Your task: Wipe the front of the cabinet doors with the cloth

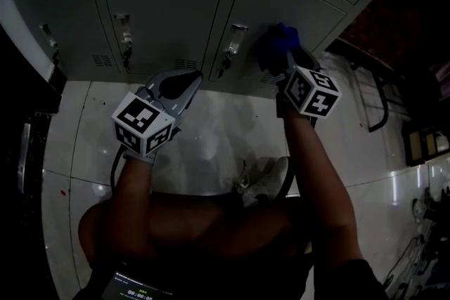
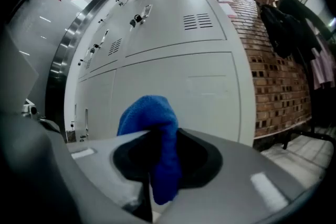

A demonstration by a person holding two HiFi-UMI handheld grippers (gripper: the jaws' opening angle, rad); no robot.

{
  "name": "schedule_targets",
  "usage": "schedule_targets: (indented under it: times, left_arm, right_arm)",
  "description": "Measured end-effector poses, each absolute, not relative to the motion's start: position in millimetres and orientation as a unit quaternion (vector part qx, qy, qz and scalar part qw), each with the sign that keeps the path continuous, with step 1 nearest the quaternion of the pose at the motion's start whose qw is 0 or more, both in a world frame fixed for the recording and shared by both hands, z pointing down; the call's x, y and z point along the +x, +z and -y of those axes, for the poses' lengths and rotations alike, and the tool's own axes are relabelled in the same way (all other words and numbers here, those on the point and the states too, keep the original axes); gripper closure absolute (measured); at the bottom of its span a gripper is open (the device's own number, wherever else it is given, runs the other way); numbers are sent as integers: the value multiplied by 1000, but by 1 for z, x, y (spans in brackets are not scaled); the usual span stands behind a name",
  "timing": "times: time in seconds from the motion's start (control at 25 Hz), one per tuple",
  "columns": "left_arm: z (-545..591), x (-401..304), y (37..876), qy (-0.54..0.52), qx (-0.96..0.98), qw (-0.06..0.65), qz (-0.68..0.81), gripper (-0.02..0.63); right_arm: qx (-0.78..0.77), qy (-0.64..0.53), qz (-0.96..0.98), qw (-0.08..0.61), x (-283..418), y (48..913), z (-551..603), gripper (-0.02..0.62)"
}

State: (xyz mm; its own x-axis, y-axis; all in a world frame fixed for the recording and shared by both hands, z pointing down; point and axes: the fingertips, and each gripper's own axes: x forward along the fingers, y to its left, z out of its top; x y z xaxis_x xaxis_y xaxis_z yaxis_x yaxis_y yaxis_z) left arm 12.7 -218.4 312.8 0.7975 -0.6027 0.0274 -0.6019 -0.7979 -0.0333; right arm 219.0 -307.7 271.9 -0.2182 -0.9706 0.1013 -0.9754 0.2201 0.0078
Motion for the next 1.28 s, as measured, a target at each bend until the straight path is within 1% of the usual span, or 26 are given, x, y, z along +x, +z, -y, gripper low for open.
schedule_targets:
  times: [0.32,0.56,0.88,1.28]
  left_arm:
    - [219,11,311,-11,-948,9,-318,606]
    - [219,10,308,-5,-947,9,-320,606]
    - [218,10,308,-5,-948,9,-319,606]
    - [219,9,309,-8,-947,11,-320,606]
  right_arm:
    - [568,35,819,74,132,303,315,518]
    - [552,37,829,82,102,307,330,518]
    - [551,32,829,91,105,309,338,518]
    - [576,45,811,95,156,316,335,518]
